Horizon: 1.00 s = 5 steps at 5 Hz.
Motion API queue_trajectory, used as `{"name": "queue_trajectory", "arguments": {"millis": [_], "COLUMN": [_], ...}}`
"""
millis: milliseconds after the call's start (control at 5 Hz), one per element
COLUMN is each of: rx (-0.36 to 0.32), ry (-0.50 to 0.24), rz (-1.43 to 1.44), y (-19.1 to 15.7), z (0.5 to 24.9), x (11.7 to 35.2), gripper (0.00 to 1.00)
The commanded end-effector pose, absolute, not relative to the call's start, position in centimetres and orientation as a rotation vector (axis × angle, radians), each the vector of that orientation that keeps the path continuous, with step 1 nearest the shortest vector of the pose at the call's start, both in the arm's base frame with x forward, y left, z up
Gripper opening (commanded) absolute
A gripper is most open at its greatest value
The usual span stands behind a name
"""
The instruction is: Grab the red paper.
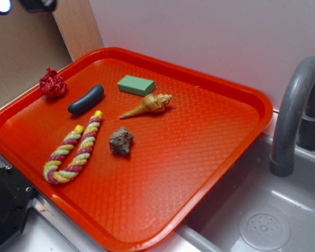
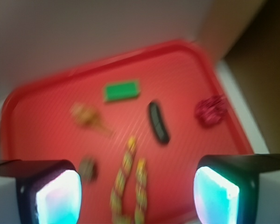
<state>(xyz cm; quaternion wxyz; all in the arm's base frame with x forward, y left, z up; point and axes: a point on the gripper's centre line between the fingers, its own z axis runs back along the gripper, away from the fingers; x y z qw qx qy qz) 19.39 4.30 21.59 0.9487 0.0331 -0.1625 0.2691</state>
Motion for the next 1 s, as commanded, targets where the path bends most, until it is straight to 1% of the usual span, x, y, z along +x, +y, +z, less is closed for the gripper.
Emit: {"name": "queue_trajectory", "arguments": {"millis": [0,200,400,600,800], "rx": [0.212,0.220,0.270,0.317,0.333], "ry": [-0.499,-0.420,-0.364,-0.339,-0.300], "rz": [0.840,0.869,0.852,0.833,0.830], "y": [11.5,13.3,14.3,15.5,16.7], "z": [18.5,14.8,11.4,8.9,6.8], "x": [22.1,22.5,22.1,21.6,20.7], "gripper": [1.00,1.00,1.00,1.00,1.00]}}
